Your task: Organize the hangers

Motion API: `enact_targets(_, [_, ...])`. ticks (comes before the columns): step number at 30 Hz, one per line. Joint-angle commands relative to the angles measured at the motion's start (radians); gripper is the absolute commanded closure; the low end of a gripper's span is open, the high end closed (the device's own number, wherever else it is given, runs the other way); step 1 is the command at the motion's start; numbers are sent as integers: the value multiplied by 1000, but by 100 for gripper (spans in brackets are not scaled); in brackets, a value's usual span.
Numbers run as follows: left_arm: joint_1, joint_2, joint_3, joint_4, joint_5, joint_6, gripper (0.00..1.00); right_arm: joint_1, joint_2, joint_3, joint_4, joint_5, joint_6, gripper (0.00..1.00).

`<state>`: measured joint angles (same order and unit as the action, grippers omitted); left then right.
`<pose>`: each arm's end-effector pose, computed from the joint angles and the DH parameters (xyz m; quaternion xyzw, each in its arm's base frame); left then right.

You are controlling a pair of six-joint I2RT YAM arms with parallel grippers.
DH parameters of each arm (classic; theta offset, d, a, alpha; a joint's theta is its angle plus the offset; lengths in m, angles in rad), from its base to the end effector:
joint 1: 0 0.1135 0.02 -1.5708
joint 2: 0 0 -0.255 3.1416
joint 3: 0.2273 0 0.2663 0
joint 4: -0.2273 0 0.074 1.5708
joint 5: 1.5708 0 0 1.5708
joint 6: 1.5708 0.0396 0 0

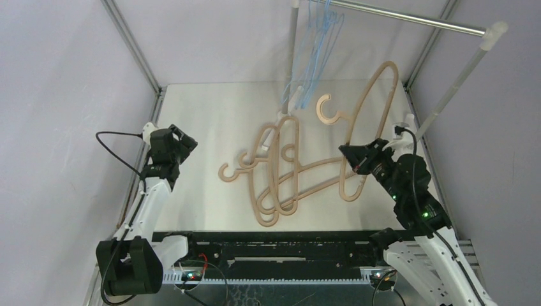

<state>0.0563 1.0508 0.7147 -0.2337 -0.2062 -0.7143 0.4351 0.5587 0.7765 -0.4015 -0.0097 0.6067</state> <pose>0.2521 0.0223 0.2450 -0.3737 0.7901 -0.0688 0.4809 0.1411 0.0660 0.3426 0.0628 0.7664 0.3214 0.5526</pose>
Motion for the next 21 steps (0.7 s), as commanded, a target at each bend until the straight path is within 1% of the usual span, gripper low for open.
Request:
enact_targets(1, [-5,7,-11,56,-4,20,17,-99,0,71,54,-138,34,100])
enact_targets(6, [-10,10,-11,60,-4,22,17,-233,90,113,238,-318,144,100])
enact_targets(10, [-11,20,-18,70,-4,24,17,-298,202,173,394,-418,223,100])
enact_targets(13, [-10,32,-24,86,1,21,17,-314,281,230,476,-438,252,100])
enact_targets(18, [-13,65,-24,102,5,24,17,-339,381,355,533,-436,263,100])
enact_targets(21, [-14,81,-18,104,1,28,17,-363,430,397,570,-434,280,100])
